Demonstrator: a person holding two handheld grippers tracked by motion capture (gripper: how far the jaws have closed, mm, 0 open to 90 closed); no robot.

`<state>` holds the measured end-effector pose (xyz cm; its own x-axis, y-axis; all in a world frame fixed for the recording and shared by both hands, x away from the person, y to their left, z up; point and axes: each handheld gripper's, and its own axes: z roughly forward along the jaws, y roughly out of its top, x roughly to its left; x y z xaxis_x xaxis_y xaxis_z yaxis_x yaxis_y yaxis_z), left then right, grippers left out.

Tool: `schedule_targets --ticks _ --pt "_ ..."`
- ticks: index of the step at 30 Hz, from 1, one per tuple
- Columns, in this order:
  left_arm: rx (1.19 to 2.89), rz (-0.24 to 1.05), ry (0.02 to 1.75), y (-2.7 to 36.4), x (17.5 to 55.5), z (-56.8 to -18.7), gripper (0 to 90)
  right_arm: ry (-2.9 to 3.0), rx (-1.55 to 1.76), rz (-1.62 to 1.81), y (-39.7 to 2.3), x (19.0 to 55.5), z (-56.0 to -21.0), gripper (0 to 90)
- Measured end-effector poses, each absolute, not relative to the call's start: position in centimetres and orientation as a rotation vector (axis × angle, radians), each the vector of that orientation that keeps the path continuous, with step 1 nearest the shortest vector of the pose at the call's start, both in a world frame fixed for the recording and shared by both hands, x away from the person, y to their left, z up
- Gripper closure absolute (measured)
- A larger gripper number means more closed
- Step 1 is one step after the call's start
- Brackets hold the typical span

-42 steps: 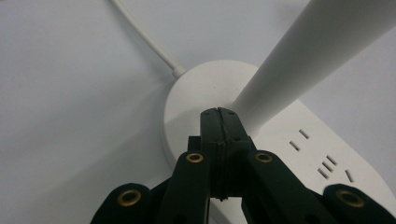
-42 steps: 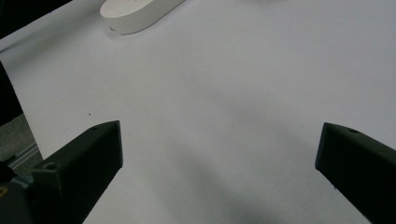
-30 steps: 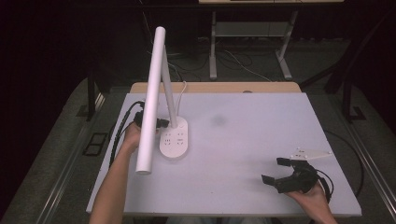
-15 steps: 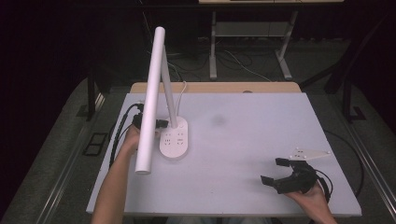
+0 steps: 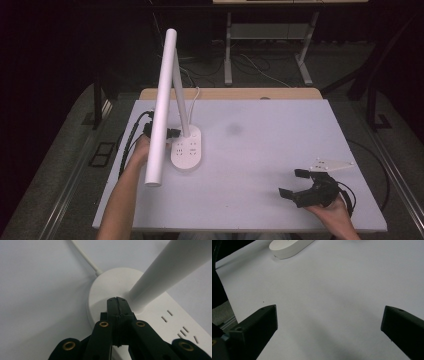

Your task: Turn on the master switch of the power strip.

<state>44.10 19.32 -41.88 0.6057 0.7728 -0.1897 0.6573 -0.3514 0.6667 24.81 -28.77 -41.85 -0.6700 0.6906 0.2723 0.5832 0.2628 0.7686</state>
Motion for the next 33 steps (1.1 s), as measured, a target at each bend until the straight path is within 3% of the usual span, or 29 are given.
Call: schedule_targets --ticks 20,33 --pt "2.042 0.199 1.123 19.12 44.24 -41.9 90.0 2.38 1.232 1.376 -29.1 25.02 -41.94 0.1" --pt "2.103 0.249 1.104 19.61 44.14 -41.21 90.0 2.375 1.243 1.377 -29.38 25.09 -42.05 0.1"
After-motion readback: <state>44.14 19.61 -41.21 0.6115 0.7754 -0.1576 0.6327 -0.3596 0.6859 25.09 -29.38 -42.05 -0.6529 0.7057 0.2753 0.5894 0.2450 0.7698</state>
